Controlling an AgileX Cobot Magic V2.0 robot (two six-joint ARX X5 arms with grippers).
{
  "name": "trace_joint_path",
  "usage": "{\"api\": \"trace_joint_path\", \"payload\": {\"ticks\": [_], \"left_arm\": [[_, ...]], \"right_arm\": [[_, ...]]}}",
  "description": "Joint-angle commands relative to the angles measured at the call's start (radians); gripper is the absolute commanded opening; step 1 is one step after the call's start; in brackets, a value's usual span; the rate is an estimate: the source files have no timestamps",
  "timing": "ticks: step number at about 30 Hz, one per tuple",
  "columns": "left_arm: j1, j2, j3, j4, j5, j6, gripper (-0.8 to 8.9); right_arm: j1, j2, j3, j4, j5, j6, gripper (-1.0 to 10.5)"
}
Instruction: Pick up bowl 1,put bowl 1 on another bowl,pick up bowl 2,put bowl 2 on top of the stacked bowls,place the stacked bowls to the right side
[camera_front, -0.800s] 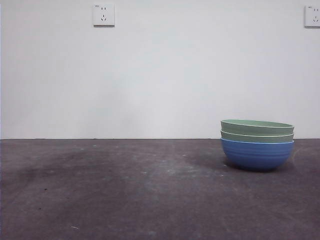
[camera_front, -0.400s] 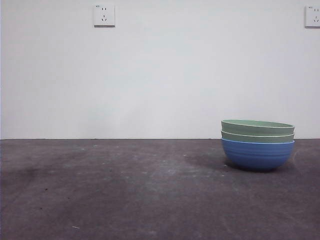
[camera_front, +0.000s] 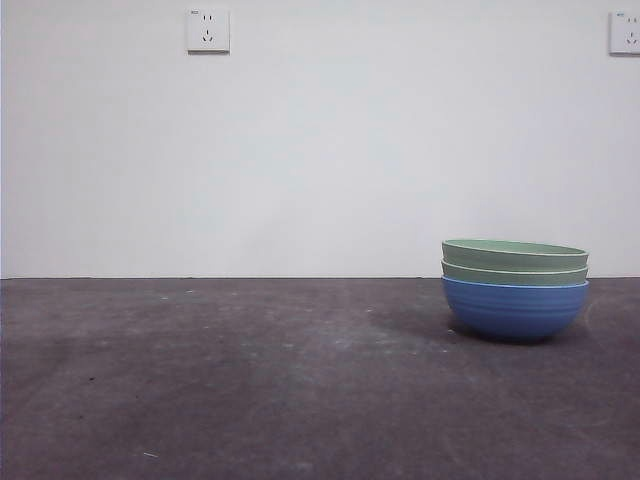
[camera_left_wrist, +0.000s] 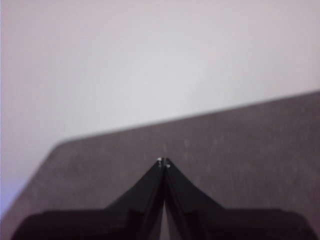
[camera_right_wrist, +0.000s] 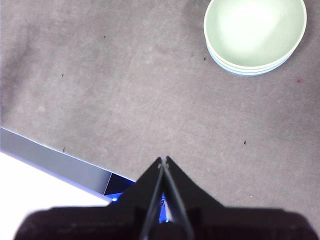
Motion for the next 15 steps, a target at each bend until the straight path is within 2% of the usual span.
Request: {"api": "trace_joint_path", "payload": {"ticks": [1,8,15], "left_arm": [[0.012,-0.049,-0.097,0.034,-0.019,-0.043,-0.03],[0.016,-0.132,-0.254,0.048,-0.018,-0.069,-0.03],[0.016,-0.175,-0.323,0.012,-0.017,-0.095,-0.03]], "right_arm": [[0.000,-0.002,-0.006,-0.015,0.003,0.009,0.0],[0.000,-0.002,-0.006,-0.015,0.002,0.009,0.0],[0.000,-0.002,-0.006,-0.015,0.003,0.009,0.0]]}}
